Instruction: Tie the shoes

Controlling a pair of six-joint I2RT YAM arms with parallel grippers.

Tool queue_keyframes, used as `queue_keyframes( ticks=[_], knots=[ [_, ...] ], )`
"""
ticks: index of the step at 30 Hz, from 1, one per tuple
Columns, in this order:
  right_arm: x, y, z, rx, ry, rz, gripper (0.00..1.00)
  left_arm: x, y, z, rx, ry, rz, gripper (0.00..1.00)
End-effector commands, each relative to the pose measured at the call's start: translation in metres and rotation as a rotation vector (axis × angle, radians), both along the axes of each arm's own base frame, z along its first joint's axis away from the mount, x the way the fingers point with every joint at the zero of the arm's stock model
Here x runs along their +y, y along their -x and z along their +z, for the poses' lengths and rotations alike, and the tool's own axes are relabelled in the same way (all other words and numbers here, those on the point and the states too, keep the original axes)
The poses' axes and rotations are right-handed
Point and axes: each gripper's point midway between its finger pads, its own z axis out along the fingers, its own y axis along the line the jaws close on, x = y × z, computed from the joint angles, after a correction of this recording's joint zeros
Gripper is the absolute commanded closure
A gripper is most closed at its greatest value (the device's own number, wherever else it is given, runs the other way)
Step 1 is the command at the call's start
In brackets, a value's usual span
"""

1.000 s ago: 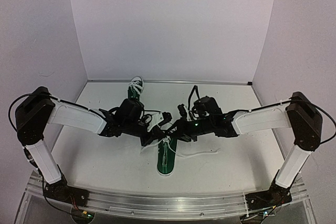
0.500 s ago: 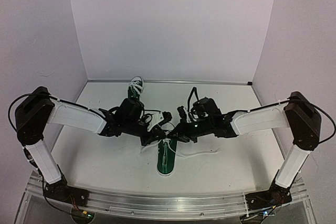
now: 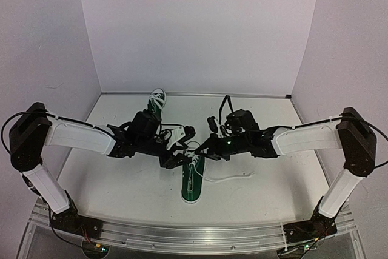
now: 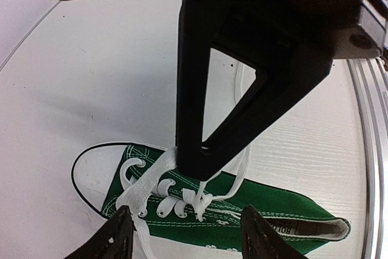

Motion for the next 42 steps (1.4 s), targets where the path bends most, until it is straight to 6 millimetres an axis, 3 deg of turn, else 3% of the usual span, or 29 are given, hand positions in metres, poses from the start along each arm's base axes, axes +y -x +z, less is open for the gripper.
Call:
queue_keyframes(
  ticks=[1, 7, 11, 16, 27, 34, 42],
  knots=[
    [-0.006, -0.005, 0.021, -0.081, -0.019, -0.019, 1.00, -0.008, -0.006, 0.011, -0.009, 0.068, -0.006, 0.38],
    [-0.005, -0.004, 0.016, -0.072, -0.014, -0.008, 1.00, -0.004, 0.001, 0.018, -0.035, 0.066, -0.047, 0.34],
    [-0.004, -0.003, 0.017, -0.073, -0.016, 0.001, 1.00, 0.004, -0.007, 0.027, -0.103, 0.095, 0.012, 0.33],
    [-0.005, -0.002, 0.016, -0.073, -0.016, 0.004, 1.00, -0.009, -0.015, 0.018, -0.092, 0.078, -0.009, 0.33],
    [-0.002, -0.002, 0.017, -0.073, -0.022, 0.012, 1.00, -0.026, -0.010, 0.011, -0.078, 0.126, -0.080, 0.32],
    [-0.001, -0.002, 0.019, -0.076, -0.029, 0.021, 1.00, -0.031, -0.009, 0.000, -0.048, 0.117, -0.104, 0.44],
    [0.000, -0.001, 0.021, -0.077, -0.033, 0.026, 1.00, -0.033, -0.009, 0.002, -0.045, 0.127, -0.109, 0.69]
  ],
)
